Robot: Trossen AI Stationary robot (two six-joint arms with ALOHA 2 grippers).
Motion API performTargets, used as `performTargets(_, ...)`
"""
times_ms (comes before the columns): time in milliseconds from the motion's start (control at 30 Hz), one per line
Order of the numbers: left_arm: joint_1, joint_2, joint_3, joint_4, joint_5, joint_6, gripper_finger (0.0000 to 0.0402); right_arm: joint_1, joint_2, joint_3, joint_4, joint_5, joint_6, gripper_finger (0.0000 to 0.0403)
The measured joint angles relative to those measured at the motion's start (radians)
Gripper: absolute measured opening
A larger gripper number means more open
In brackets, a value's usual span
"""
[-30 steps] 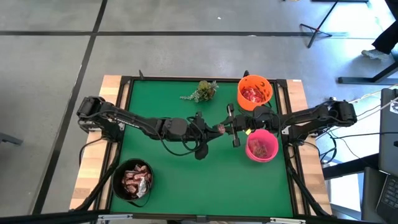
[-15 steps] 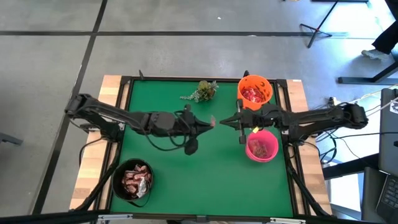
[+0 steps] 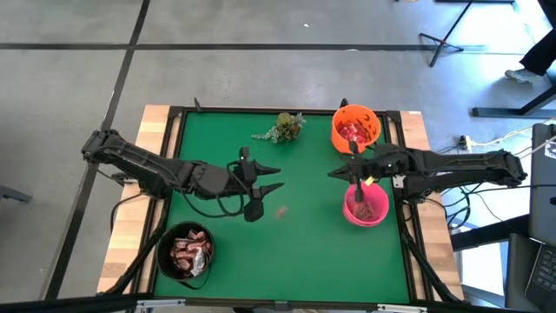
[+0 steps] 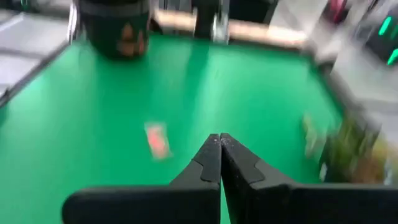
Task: Sort candy
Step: Put the orange candy into the pink bucket
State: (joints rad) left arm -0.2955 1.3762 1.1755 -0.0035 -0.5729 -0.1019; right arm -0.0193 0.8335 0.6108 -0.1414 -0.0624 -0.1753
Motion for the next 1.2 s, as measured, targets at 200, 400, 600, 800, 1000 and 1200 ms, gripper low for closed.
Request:
performTargets(200, -0.037, 0.0, 0.0, -0.022, -0.065, -0.001, 0.0168, 0.0, -0.021, 0.122, -0.406, 0.02, 0.072, 0.0001)
performTargets(400, -0.039, 0.001, 0.0, -0.076, -0.066, -0.058, 0.0169, 0.0, -0.019, 0.165, -0.461, -0.005, 0.098, 0.0001)
performTargets(600, -0.037, 0.084, 0.001, -0.258, 0.046, -0.211, 0.0169, 0.0, 0.012, 0.164, -0.411, -0.079, 0.1, 0.002)
performTargets(800, -0.049, 0.272, 0.001, -0.276, 0.221, -0.145, 0.0171, 0.0, 0.015, 0.164, -0.364, -0.067, 0.1, 0.0048)
performTargets(1000, -0.045, 0.421, 0.0, -0.28, 0.316, -0.069, 0.0198, 0.0, 0.015, 0.164, -0.331, -0.097, 0.122, 0.0083)
performTargets(1200, -0.063, 0.485, 0.0, -0.302, 0.385, -0.042, 0.0236, 0.0, 0.015, 0.164, -0.331, -0.098, 0.124, 0.0123)
